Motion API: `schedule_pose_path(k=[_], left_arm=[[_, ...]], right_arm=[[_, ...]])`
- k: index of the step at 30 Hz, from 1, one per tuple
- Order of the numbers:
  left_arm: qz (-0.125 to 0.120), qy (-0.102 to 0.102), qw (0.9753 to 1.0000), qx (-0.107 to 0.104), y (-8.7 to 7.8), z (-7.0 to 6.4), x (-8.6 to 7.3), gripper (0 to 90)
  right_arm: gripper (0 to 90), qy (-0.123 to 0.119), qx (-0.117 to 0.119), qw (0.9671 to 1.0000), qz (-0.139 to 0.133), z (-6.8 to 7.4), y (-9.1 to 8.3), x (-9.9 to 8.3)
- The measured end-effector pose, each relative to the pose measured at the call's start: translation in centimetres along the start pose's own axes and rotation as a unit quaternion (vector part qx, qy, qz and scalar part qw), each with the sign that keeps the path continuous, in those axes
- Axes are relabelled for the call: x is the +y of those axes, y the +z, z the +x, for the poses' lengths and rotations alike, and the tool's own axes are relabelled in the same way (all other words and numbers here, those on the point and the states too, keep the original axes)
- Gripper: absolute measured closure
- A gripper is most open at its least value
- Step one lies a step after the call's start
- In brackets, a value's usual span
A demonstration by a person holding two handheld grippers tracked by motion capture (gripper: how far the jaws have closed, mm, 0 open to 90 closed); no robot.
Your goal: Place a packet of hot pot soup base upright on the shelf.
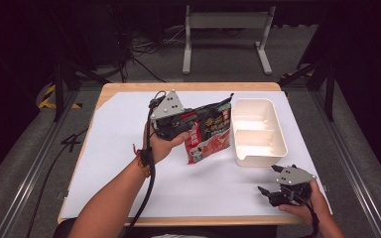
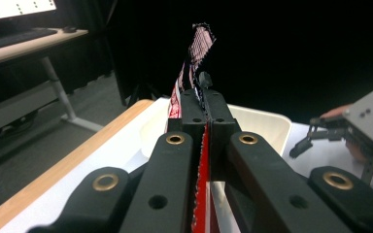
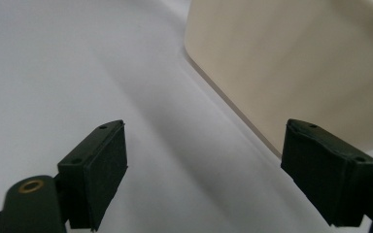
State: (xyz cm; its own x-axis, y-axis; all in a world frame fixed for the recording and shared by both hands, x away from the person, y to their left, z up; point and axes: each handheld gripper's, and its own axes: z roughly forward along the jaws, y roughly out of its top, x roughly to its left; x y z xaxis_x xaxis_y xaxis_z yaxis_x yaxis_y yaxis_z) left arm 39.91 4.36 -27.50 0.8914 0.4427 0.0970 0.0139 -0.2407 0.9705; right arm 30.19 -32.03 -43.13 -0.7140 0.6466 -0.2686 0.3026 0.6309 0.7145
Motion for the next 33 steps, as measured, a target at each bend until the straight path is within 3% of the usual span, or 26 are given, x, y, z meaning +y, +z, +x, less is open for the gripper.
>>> schedule_pose_path(k=[4, 12, 23, 29, 33], left_arm=[[-0.005, 0.005, 1.0000, 0.001, 1.6, -0.1, 1.2, 89.5], [-0.017, -0.004, 0.9998, -0.012, 3.8, -0.1, 2.7, 89.6], [-0.024, 0.005, 0.9992, -0.032, 6.6, -1.6, 4.9, 89.5], [-0.020, 0.012, 0.9989, -0.041, 8.0, -2.2, 5.4, 89.5], [-0.024, 0.004, 0.9985, -0.050, 9.1, -2.4, 5.4, 89.5]], right_arm=[[16.3, 0.000, -0.001, 1.0000, 0.000, 0.0, -0.1, 0.0], [16.4, -0.002, -0.001, 1.0000, 0.004, 0.0, 0.1, 0.0], [16.4, -0.001, -0.001, 1.0000, 0.003, -0.1, 0.0, -0.1], [16.4, -0.003, -0.001, 1.0000, 0.003, -0.1, 0.0, -0.1], [16.4, -0.001, -0.002, 1.0000, 0.002, 0.0, 0.0, -0.1]])
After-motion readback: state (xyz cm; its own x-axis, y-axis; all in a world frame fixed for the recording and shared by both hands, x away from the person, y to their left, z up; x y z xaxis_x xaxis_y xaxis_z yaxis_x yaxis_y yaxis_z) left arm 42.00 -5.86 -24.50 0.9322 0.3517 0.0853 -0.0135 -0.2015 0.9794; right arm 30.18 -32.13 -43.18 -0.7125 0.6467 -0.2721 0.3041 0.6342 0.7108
